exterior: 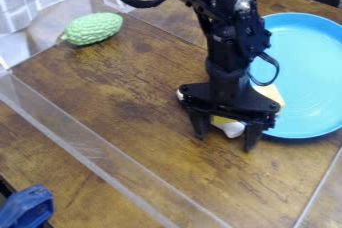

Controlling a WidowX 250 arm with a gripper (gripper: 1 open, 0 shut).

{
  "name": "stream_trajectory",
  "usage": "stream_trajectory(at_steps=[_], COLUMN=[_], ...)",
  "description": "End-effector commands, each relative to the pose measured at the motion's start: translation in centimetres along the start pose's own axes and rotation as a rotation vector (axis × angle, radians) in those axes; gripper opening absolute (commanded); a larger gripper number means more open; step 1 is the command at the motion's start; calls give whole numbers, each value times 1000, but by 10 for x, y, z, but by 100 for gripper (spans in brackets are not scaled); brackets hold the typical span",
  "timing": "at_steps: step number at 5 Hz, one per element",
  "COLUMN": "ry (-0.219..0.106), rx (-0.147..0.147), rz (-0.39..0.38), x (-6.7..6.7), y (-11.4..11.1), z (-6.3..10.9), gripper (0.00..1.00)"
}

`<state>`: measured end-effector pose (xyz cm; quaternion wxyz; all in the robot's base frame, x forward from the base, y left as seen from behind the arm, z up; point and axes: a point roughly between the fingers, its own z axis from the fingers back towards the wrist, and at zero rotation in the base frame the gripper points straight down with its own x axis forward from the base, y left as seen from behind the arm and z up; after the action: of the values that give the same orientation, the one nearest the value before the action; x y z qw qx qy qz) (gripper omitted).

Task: Remove the white object from inside the blue tray and put it on the table

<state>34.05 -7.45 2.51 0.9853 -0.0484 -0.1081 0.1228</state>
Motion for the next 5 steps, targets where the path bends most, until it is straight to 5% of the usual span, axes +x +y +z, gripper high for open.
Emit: stream_trajectory(at_steps=[1, 5], ry=[-31, -32], rx=[-15, 34], rz=[-14, -60], x=[11, 26], y=[-10, -11], z=[2, 32], gripper=[0, 0])
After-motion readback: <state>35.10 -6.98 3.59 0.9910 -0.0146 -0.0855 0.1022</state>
